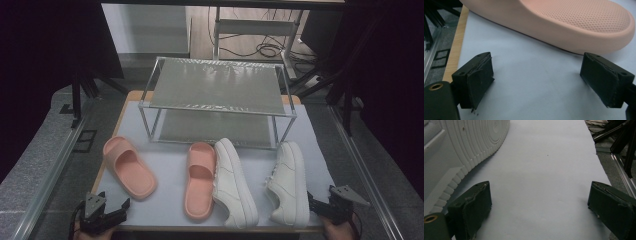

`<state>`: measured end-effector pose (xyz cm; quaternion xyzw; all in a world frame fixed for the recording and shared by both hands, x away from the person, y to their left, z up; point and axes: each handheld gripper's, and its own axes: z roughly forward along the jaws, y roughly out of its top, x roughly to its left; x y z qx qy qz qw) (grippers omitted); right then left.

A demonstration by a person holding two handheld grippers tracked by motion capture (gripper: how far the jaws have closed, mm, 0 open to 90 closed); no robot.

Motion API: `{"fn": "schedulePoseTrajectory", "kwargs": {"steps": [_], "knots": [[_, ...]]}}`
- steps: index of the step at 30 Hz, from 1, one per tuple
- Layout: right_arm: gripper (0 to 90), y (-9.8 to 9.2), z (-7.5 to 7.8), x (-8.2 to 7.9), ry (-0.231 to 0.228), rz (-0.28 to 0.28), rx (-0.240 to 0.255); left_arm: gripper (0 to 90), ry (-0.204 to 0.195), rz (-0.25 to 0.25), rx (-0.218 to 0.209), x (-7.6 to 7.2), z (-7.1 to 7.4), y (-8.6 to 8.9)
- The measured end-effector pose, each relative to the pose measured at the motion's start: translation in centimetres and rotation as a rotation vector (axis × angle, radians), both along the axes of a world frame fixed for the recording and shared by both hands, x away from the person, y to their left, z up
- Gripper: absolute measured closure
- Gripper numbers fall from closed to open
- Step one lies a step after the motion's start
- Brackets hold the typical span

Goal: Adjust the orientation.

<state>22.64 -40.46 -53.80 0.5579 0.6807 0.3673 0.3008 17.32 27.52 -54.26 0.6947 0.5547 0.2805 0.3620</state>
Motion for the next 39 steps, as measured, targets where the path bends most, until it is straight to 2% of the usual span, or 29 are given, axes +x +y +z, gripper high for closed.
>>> {"fn": "schedulePoseTrajectory", "kwargs": {"steps": [15, 19, 26, 30, 39], "knots": [[5.2, 0.0, 0.0, 0.0, 0.002, 0.004, -0.004, 11.7, -0.012, -0.025, 0.000, 0.1, -0.1, 0.2], [9.6, 0.2, 0.1, 0.0, -0.001, 0.039, -0.007, 11.7, -0.016, -0.021, -0.005, 0.1, -0.1, 0.2], [9.5, 0.1, 0.1, 0.0, 0.001, 0.042, -0.001, 11.8, -0.016, -0.018, -0.009, 0.1, -0.1, 0.2], [9.0, 0.1, 0.1, 0.0, 0.004, 0.044, -0.001, 12.0, -0.008, -0.021, -0.007, 0.1, 0.0, 0.2], [8.3, 0.1, 0.1, 0.0, 0.000, 0.047, 0.003, 13.5, 0.044, -0.054, 0.021, 0.1, 0.9, -0.2]]}}
